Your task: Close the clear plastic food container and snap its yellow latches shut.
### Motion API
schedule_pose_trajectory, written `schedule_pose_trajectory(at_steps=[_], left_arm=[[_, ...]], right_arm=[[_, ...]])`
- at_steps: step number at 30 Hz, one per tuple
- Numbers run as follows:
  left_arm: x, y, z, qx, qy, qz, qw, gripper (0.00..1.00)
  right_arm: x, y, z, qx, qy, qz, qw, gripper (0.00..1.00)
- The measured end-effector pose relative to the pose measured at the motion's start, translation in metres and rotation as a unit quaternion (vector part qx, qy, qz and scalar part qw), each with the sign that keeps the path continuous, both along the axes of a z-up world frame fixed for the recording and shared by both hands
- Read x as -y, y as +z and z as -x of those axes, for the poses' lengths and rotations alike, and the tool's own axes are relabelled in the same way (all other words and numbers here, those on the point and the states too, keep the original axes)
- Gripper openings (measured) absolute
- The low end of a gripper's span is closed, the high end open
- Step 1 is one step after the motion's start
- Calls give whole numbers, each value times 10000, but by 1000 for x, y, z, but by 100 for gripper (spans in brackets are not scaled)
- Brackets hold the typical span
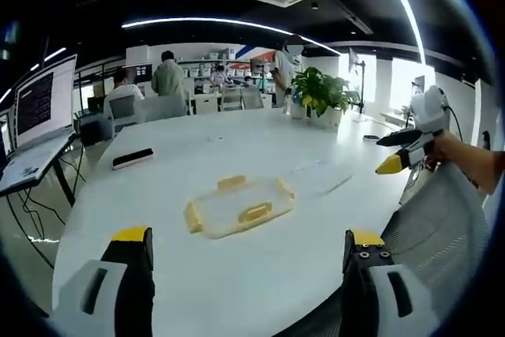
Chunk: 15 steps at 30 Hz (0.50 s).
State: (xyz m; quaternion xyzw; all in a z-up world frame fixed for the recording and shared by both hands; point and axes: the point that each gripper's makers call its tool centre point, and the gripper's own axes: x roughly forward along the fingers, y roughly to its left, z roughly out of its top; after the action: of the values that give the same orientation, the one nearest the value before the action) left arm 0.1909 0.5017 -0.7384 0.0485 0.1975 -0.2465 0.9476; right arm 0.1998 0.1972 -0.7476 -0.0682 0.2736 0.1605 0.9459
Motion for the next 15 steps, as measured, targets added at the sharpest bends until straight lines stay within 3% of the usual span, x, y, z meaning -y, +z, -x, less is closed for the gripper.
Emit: schedule_pose_trajectory(at_steps=[15], left_arm=[[0, -1, 1, -10, -3, -134, 9999, 98]], right_arm=[[1, -2, 1, -63, 27, 24, 10000, 98]])
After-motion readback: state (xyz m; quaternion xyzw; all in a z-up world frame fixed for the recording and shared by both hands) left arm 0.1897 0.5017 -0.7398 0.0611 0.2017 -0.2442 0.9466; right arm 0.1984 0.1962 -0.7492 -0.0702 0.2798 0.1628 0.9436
